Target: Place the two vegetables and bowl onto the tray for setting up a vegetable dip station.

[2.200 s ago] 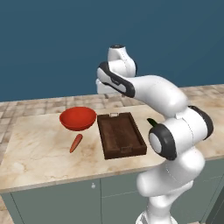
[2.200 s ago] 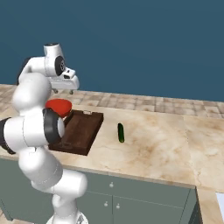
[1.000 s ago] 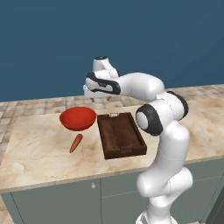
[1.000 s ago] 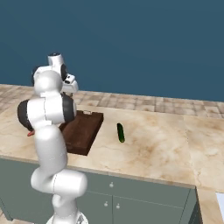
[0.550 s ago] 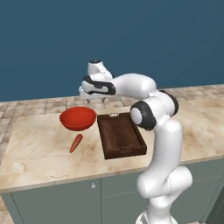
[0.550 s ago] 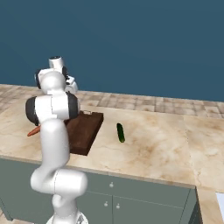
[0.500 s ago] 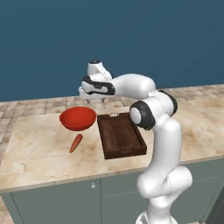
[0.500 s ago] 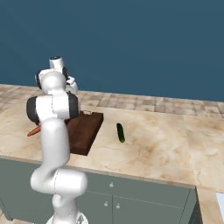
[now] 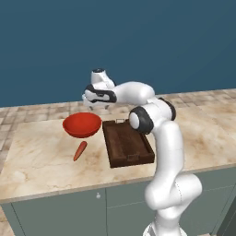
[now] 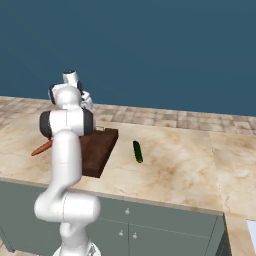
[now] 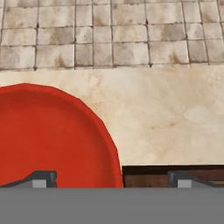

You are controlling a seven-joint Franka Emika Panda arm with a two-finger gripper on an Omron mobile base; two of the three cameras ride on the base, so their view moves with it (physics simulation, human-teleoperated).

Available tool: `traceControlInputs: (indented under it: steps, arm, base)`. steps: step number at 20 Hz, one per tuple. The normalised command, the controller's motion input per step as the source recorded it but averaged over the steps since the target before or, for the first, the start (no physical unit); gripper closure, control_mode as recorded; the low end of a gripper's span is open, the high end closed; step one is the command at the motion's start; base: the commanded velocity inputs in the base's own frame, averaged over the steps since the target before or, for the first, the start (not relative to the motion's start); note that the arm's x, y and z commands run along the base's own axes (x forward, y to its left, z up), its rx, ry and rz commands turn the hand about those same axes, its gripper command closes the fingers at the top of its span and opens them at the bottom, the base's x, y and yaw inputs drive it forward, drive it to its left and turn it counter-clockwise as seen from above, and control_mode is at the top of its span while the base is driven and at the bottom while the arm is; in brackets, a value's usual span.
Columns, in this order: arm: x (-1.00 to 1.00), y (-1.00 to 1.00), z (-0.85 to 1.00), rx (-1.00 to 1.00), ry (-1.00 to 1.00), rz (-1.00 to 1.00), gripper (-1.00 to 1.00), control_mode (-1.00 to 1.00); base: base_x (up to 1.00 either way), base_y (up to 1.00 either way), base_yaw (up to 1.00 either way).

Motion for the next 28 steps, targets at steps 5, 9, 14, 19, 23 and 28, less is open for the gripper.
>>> traceControlInputs:
  steps: [5,9,14,19,23,28]
  arm:
    - [0.37,0.14,-0.27,0.00,0.00,0.00,-1.00,-1.00]
    - [0.10,0.10,-0.29,0.01,0.03,0.00,-1.00,-1.00]
    - [0.00,0.00,-0.33,0.00,0.07,0.00,-1.00,-1.00]
    - [0.01,0.00,-0.32,0.00,0.04,0.00,-1.00,-1.00]
    - [0.09,0.00,-0.26,0.00,0.02,0.00,-1.00,-1.00]
    - [0.13,0.00,-0.24,0.00,0.00,0.00,-1.00,-1.00]
  base:
    - [0.00,0.00,0.00]
    - [0.00,0.00,0.00]
    - [0.00,0.00,0.00]
    - [0.00,0.00,0.00]
    - [0.00,0.00,0.00]
    - [0.00,0.00,0.00]
